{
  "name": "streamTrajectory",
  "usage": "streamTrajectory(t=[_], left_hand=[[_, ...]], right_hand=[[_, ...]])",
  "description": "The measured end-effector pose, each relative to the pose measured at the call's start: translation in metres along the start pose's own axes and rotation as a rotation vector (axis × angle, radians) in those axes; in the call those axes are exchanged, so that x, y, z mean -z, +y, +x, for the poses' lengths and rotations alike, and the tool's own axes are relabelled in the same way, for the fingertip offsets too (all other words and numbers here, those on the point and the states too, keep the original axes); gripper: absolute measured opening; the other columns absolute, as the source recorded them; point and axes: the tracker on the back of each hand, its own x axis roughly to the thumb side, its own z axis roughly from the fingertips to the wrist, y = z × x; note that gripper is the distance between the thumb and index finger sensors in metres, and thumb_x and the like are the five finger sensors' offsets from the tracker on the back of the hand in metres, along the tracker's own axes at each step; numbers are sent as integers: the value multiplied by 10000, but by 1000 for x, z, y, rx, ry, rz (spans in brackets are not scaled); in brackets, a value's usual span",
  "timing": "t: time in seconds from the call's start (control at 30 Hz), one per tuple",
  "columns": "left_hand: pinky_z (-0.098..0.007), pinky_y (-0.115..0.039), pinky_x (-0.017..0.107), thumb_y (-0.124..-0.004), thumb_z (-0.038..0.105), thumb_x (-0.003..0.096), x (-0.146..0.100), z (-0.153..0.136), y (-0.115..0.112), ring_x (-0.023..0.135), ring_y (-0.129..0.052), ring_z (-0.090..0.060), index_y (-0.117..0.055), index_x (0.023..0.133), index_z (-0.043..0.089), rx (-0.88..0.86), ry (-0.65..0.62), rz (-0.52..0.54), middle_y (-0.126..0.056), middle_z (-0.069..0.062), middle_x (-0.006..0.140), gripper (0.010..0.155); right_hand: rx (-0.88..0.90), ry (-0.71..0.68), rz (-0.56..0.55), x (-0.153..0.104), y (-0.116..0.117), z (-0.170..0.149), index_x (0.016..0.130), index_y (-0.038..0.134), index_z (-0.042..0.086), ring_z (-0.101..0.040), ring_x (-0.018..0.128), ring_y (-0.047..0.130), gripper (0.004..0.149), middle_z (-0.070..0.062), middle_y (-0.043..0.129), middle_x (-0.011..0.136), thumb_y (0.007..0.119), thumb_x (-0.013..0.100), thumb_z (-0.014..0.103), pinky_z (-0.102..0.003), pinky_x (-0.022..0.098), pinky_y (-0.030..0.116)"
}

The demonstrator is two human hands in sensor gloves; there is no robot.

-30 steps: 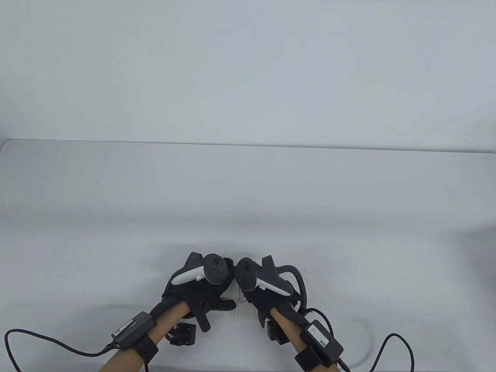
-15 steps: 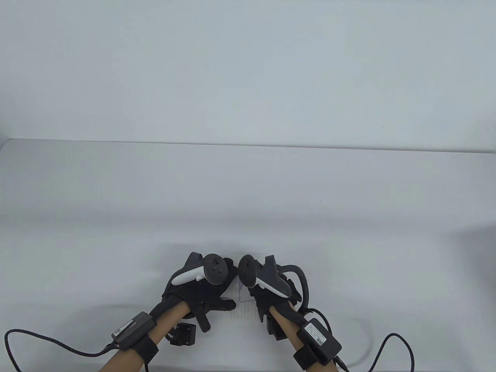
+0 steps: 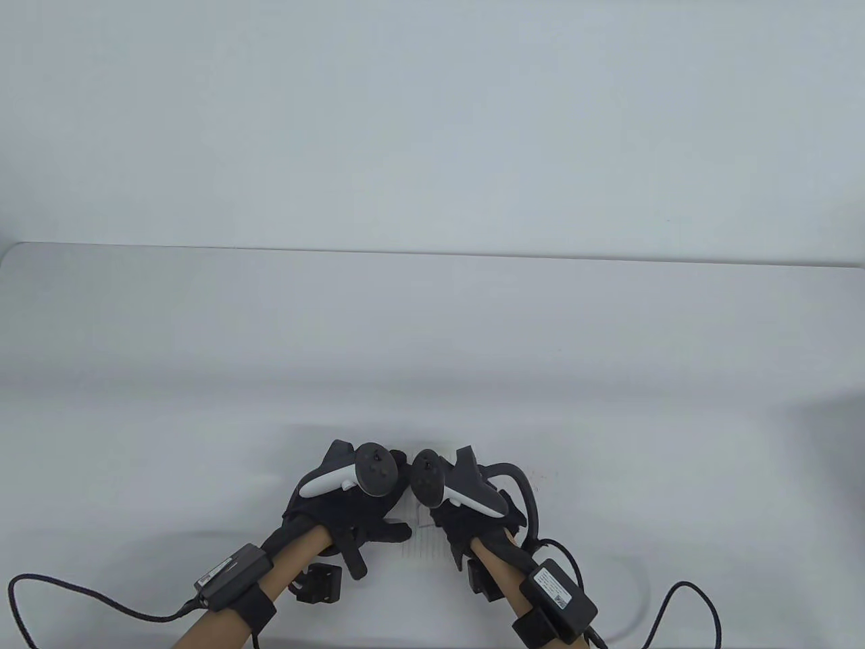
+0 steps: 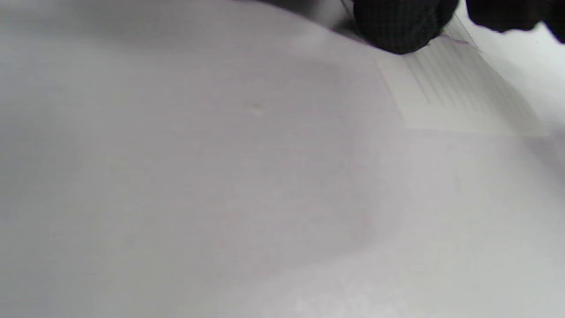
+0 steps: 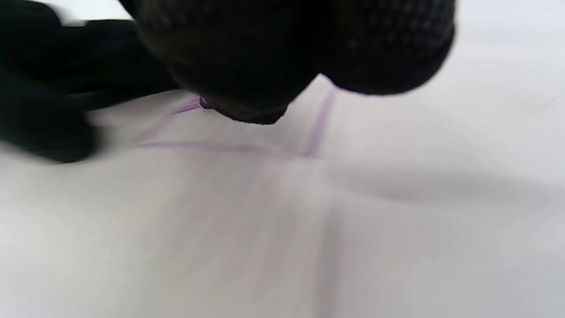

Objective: Apply wax crayon on paper

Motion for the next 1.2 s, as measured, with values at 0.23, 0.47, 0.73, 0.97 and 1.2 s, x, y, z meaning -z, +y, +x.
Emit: streamTrajectory(t=[0.23,0.47,0.73,0.97,1.2], left_hand=[[-477,231,696,-599,565,543,0,0,0,1003,318,-103,125,1020,428,0,0,0,269,197,1068,878],[-476,231,696,-598,564,544,0,0,0,1003,318,-100,125,1021,428,-1,-1,1,268,195,1069,877],[-477,232,696,-598,564,545,0,0,0,1002,319,-103,124,1020,429,0,0,-1,270,197,1067,875],[-478,232,695,-597,565,544,0,0,0,1003,318,-105,125,1021,426,0,0,1,270,198,1068,877],[-477,234,694,-598,563,545,0,0,0,1001,320,-104,127,1020,427,-2,-1,-1,272,194,1067,878]], right_hand=[[-138,218,-246,5,-3,-15,948,775,154,-4,198,928,429,-31,966,521,723,550,306,-258,191,856],[-28,48,-28,0,-1,-2,956,766,163,-16,222,933,432,-30,964,540,728,551,308,-269,212,854],[-146,103,-113,-5,-1,2,958,762,150,-12,209,933,439,-28,965,528,724,550,306,-266,201,856],[-147,240,-217,3,-4,-12,948,777,165,-9,199,929,430,-33,967,520,729,547,312,-263,191,855],[-75,61,32,-9,0,8,963,755,168,-19,220,929,435,-31,960,534,726,552,309,-274,212,853]])
